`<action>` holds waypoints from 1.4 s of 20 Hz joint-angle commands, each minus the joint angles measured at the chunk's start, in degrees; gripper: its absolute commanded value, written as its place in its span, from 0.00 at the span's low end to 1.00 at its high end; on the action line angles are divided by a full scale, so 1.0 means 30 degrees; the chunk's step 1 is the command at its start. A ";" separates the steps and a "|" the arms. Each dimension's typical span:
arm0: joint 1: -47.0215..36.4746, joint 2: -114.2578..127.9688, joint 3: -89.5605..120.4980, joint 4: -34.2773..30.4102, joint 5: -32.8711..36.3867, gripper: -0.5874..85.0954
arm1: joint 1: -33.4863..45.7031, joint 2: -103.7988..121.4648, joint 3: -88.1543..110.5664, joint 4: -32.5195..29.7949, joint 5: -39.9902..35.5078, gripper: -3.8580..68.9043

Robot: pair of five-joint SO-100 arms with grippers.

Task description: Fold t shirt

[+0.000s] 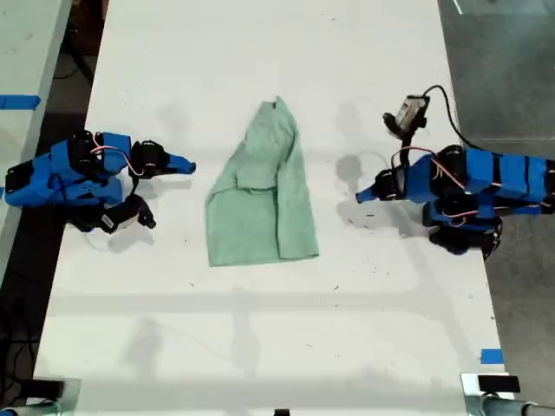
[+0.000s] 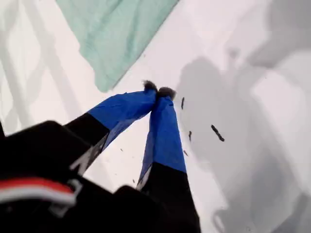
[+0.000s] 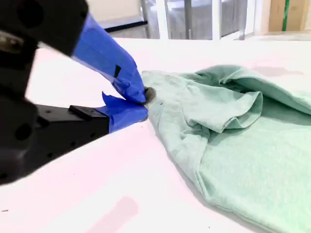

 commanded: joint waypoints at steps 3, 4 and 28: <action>0.0000 0.0117 0.0146 -0.0088 0.0088 0.01 | 0.1172 0.8437 0.6299 0.1729 -0.0029 0.06; 0.0029 0.0117 0.0146 -0.0088 0.0088 0.01 | 0.1436 0.8437 0.7031 0.1699 0.0117 0.06; 0.0059 0.0117 0.0146 -0.0059 0.0000 0.01 | 0.0967 0.8437 0.7207 0.2168 0.2256 0.06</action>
